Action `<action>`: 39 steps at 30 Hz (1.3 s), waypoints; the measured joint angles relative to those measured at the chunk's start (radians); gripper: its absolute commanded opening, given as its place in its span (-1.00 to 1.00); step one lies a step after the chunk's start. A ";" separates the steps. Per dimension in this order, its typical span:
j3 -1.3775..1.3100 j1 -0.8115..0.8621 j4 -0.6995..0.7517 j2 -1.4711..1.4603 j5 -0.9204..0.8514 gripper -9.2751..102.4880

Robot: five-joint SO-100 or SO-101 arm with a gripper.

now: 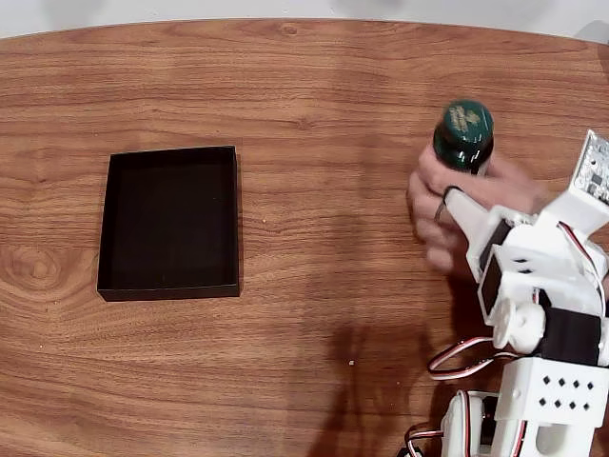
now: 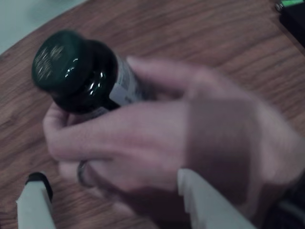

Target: Pick up the pill bottle and place it in the black box.

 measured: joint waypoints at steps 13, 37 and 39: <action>-0.034 -0.037 0.014 0.000 0.035 -0.23; -0.078 0.009 -0.449 -0.414 0.232 -0.11; 0.015 0.029 -0.647 -0.477 0.313 -0.10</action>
